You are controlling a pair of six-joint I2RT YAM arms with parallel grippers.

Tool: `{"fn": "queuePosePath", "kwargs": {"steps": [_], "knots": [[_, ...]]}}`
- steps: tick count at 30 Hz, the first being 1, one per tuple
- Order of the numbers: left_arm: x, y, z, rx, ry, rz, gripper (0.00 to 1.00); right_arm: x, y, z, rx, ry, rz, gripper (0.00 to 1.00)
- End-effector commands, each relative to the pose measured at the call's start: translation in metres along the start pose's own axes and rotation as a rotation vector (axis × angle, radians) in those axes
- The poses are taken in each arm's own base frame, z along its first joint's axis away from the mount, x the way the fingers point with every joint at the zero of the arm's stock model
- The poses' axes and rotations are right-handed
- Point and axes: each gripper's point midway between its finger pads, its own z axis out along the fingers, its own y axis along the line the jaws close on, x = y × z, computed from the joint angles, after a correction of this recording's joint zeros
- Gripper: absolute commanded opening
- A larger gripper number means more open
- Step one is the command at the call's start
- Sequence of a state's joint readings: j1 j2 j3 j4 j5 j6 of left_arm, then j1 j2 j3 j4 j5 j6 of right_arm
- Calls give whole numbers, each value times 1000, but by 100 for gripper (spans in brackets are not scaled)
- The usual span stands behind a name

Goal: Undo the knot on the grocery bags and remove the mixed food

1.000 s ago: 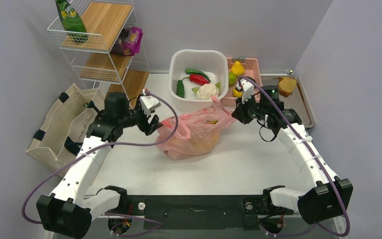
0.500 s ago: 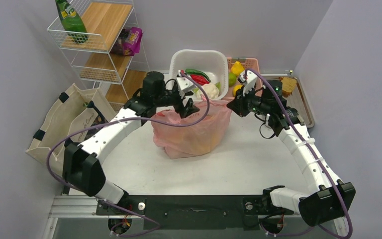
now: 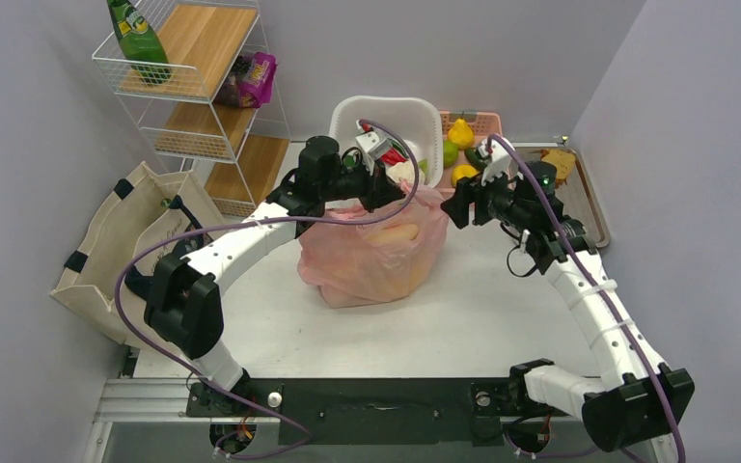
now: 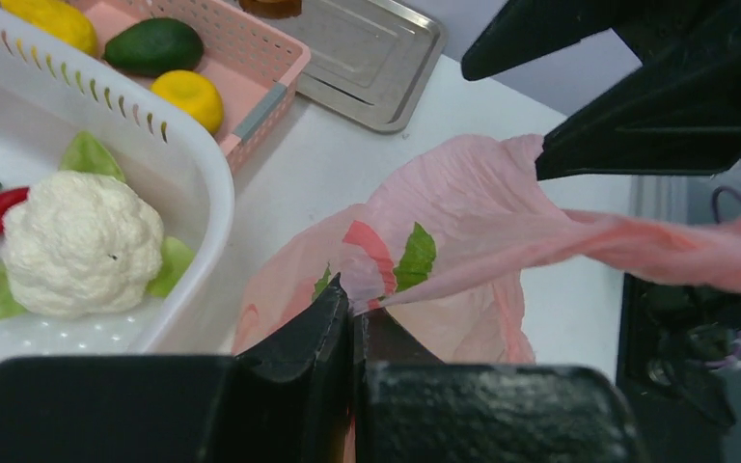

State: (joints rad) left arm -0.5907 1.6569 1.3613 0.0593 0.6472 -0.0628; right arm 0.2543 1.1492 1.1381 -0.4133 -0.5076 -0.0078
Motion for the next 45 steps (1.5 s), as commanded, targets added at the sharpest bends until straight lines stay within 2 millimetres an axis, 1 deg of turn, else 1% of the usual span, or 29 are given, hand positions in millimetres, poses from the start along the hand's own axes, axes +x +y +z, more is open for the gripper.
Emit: {"fn": "queuePosePath", "kwargs": {"steps": [1,2,3,4,5,6,7,8,9,10,11,12,14,19,20,23,24,26,29,31,32,35,37,38,39,40,42,44,45], "knots": [[-42,-5,-13,-67,-110,-180,0,-8,-12,-23,137,-117,10,64],[-41,-5,-13,-77,-108,-216,0,-21,-4,-33,138,-194,-39,65],[-40,-3,-14,-92,-109,-233,0,-12,-6,-33,165,-197,-53,67],[-38,-3,-13,-97,-103,-265,0,-23,9,-38,144,-252,-128,68],[-39,-3,-12,-101,-104,-277,0,-22,11,-37,161,-261,-155,69],[-37,-3,-11,-102,-102,-299,0,-30,26,-36,130,-292,-208,69],[-37,-3,-11,-102,-102,-307,0,-33,28,-35,143,-305,-222,69],[-37,-2,-10,-101,-101,-317,0,-40,40,-32,121,-332,-258,69],[-37,-3,-9,-99,-101,-321,0,-39,44,-27,128,-329,-278,69],[-37,-4,-8,-93,-99,-328,0,-44,45,-25,139,-346,-320,69],[-37,-4,-8,-89,-99,-330,0,-42,46,-19,149,-336,-352,69],[-37,-5,-8,-81,-98,-336,0,-48,47,-17,156,-364,-364,69],[-36,-7,-7,-73,-98,-348,0,-52,49,-10,153,-380,-390,67],[-36,-10,-7,-63,-98,-364,0,-56,60,7,121,-396,-446,58],[-35,-10,-7,-64,-96,-366,0,-58,63,8,111,-401,-452,56],[-31,-8,-7,-74,-89,-378,0,-58,76,6,60,-405,-495,56],[-30,-8,-7,-76,-86,-380,0,-55,84,6,31,-404,-511,57],[-29,-8,-6,-74,-87,-383,0,-49,92,5,0,-392,-543,57],[-30,-10,-5,-64,-88,-390,0,-43,96,8,-7,-376,-576,57],[-29,-10,-4,-59,-88,-392,0,-46,95,10,3,-372,-576,57],[-29,-10,-4,-58,-87,-393,0,-43,93,14,7,-351,-579,53],[-29,-14,-5,-41,-83,-390,0,-45,91,14,14,-336,-582,40],[-30,-15,-5,-31,-82,-383,0,-45,89,13,20,-333,-582,18],[-31,-17,-7,-28,-84,-379,0,-46,87,11,24,-333,-574,13],[-29,-17,-7,-25,-80,-372,0,-49,86,9,31,-338,-566,3],[-30,-18,-8,-25,-82,-365,0,-51,83,6,39,-341,-548,0],[-26,-17,-11,-29,-77,-362,0,-62,78,-3,55,-364,-503,0],[-24,-17,-14,-27,-76,-358,0,-76,73,-15,69,-401,-438,0],[-23,-17,-17,-25,-78,-356,0,-86,67,-22,82,-423,-407,0]]}}
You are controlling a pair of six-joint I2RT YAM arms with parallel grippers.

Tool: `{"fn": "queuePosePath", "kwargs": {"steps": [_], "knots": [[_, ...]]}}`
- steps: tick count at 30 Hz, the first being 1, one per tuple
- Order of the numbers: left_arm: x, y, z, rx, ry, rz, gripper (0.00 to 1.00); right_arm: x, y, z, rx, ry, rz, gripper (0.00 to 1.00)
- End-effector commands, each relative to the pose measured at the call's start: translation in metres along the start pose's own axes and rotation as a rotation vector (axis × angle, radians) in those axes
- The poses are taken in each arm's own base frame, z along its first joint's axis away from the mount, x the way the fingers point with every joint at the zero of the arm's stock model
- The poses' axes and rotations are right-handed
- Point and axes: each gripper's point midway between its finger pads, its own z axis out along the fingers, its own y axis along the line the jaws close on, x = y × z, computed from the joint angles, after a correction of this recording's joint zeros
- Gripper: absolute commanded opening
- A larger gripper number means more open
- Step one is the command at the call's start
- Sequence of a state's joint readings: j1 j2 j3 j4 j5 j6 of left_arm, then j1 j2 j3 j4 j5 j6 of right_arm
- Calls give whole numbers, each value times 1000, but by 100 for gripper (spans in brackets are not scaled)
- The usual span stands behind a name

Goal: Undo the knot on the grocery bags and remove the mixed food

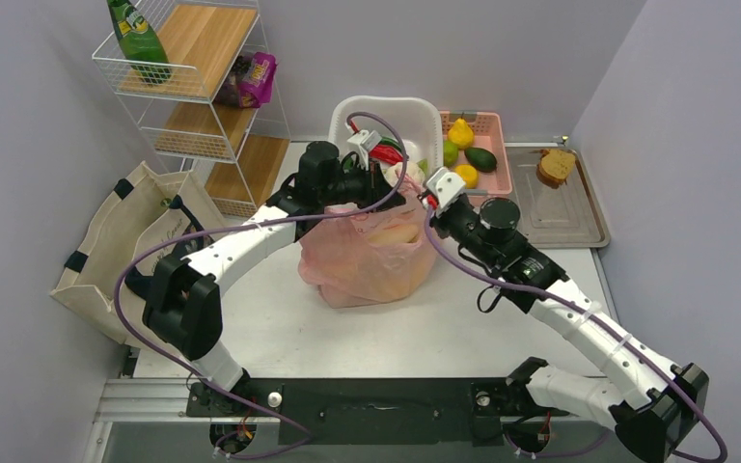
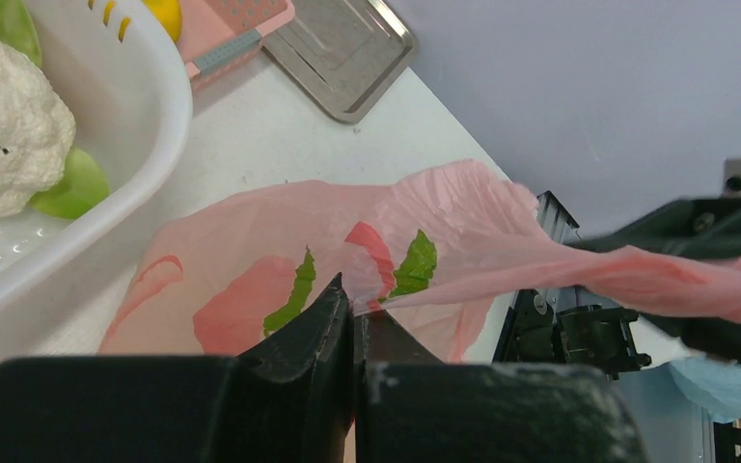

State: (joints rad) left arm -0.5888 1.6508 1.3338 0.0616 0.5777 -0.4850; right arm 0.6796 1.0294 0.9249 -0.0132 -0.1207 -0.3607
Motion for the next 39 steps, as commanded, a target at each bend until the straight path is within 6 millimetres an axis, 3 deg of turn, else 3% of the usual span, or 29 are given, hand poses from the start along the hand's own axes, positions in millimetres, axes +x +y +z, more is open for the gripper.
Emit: {"fn": "queuePosePath", "kwargs": {"steps": [1,4,6,11,14,18,21,23,26,29,30,31,35,39], "knots": [[-19,-22,-20,67,-67,80,0,-52,-43,-24,109,-130,172,0],[-18,-24,-27,100,-70,98,0,-46,-70,-32,178,-113,318,0],[-17,-29,-32,141,-67,116,0,-31,-80,-34,194,-73,392,0],[-14,-55,-49,292,-39,171,0,24,-81,-25,141,76,551,0],[-13,-61,-58,326,-17,178,0,70,-84,-17,123,210,677,0],[-24,-56,-67,310,-50,130,0,111,-81,-11,104,343,733,0],[-41,-47,-67,263,-105,108,0,127,-78,-9,92,405,731,0],[-50,-37,-62,210,-132,89,0,126,-79,-8,94,416,726,5],[-59,-19,-53,97,-152,75,0,96,-95,-14,138,358,732,29],[-58,-12,-45,37,-142,42,0,56,-98,-37,208,247,816,55],[-59,-12,-42,35,-143,21,0,58,-94,-43,226,245,833,58],[-59,-11,-41,31,-148,9,0,47,-87,-52,229,216,834,62],[-56,-8,-38,1,-161,-15,0,47,-65,-71,265,224,748,64],[-53,-8,-34,-4,-154,-33,0,53,-45,-69,252,264,666,58]]}}
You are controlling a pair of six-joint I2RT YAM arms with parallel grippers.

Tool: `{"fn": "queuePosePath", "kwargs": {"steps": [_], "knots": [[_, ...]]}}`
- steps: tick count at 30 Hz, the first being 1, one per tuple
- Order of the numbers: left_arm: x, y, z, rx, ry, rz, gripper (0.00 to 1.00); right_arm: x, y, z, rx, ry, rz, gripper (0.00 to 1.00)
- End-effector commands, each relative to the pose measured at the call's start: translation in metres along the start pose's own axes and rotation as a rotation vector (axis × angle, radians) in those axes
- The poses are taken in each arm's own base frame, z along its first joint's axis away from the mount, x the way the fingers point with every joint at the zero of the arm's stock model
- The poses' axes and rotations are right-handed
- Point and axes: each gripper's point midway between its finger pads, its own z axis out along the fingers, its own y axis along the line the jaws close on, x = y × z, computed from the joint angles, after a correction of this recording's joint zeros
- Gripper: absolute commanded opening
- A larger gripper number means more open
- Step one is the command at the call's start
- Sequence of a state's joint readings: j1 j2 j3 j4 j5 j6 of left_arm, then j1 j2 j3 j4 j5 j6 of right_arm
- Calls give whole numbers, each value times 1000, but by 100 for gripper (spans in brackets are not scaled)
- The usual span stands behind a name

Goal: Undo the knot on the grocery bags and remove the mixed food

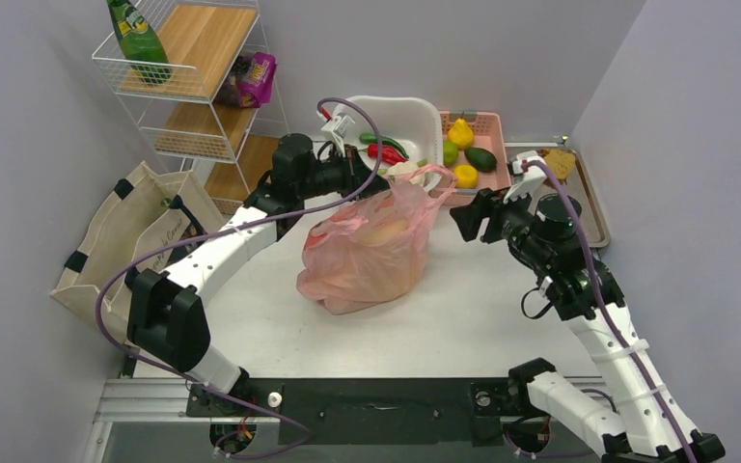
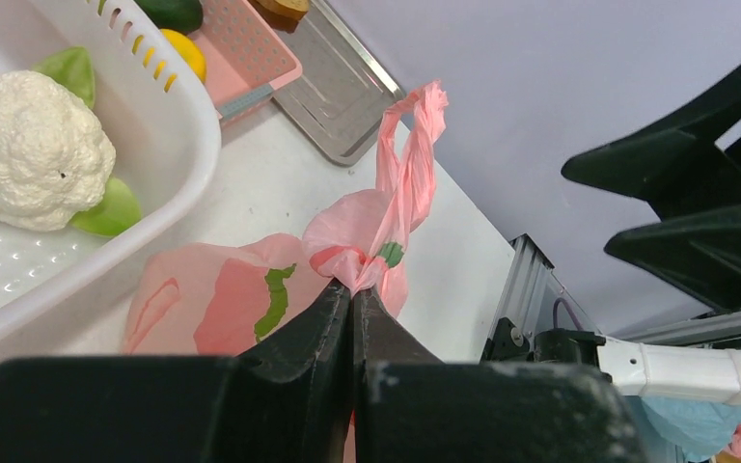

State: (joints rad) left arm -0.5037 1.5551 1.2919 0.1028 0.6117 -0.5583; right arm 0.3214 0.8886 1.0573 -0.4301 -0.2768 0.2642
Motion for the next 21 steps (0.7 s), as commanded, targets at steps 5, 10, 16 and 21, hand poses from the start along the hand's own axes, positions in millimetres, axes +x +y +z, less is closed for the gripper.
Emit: {"fn": "queuePosePath", "kwargs": {"steps": [5,10,16,21], "knots": [[-21,-9,6,-5,-66,-17,0,48,-6,38,103,136,84,58],[-17,-12,9,2,-60,-6,0,40,5,71,94,101,216,66],[-18,-14,10,4,-57,23,0,36,16,100,76,80,258,66],[-25,-6,7,-43,-62,77,0,72,8,98,39,203,191,25]]}}
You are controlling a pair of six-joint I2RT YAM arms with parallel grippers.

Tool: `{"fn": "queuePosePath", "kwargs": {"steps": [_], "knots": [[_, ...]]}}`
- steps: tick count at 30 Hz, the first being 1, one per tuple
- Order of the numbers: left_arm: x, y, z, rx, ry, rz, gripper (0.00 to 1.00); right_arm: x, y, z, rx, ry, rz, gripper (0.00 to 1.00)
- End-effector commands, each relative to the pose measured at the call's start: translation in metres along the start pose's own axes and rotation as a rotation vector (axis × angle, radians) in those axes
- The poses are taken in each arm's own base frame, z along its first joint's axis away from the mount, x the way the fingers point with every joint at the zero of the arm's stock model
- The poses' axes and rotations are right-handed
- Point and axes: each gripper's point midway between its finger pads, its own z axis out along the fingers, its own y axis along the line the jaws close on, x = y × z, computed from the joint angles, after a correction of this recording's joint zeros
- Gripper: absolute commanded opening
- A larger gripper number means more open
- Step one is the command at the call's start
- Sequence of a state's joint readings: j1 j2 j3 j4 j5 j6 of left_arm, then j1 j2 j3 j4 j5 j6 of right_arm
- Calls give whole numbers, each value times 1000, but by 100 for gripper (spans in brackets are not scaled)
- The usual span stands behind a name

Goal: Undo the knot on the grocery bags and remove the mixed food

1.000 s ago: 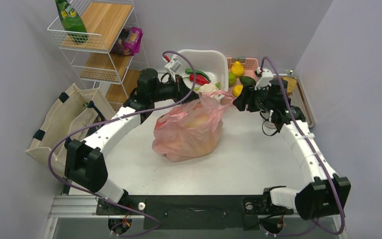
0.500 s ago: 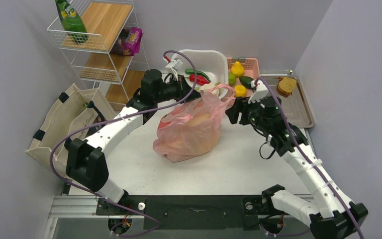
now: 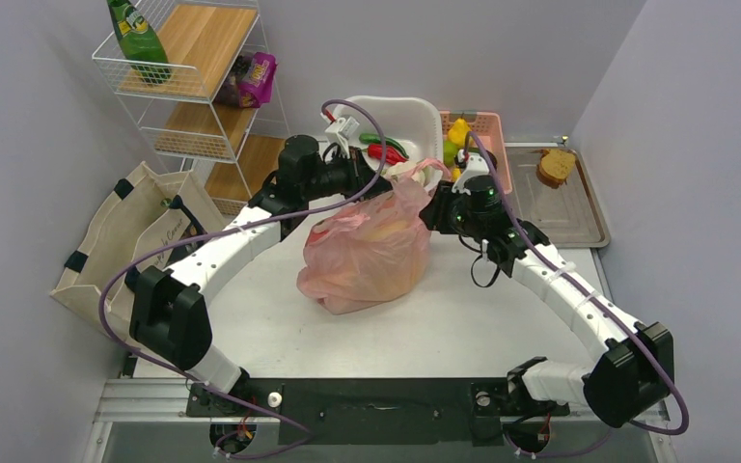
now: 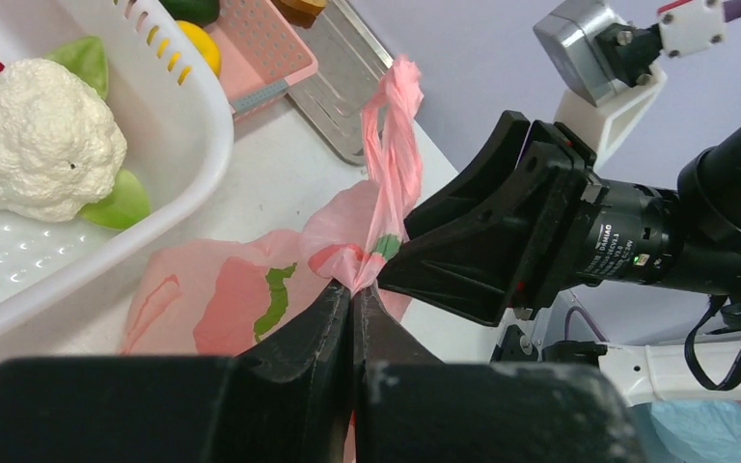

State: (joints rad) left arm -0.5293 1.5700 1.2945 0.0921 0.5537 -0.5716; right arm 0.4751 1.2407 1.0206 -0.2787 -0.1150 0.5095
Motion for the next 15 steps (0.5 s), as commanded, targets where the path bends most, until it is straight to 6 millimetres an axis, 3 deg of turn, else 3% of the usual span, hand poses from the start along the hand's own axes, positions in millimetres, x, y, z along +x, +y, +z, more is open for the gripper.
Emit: {"fn": "queuePosePath", "kwargs": {"steps": [1,5,8,9,12,13,14,15], "knots": [[-33,-7,-2,-20,-67,111,0,-3,1,-7,-63,3,-45,18],[-50,20,-8,-179,-91,195,0,27,-15,-26,-121,101,-46,1],[-57,50,-11,-288,-85,205,0,46,-27,-41,-154,162,-79,0],[-60,52,-11,-293,-86,210,0,52,-30,-49,-159,178,-118,0],[-57,64,3,-284,-40,253,0,52,-38,-62,-174,180,-148,0],[-63,58,7,-268,-34,268,0,51,-39,-66,-179,180,-161,0],[-50,66,20,-252,17,274,0,50,-39,-69,-191,181,-161,0],[-56,61,25,-237,28,281,0,48,-38,-72,-198,183,-173,0]]}}
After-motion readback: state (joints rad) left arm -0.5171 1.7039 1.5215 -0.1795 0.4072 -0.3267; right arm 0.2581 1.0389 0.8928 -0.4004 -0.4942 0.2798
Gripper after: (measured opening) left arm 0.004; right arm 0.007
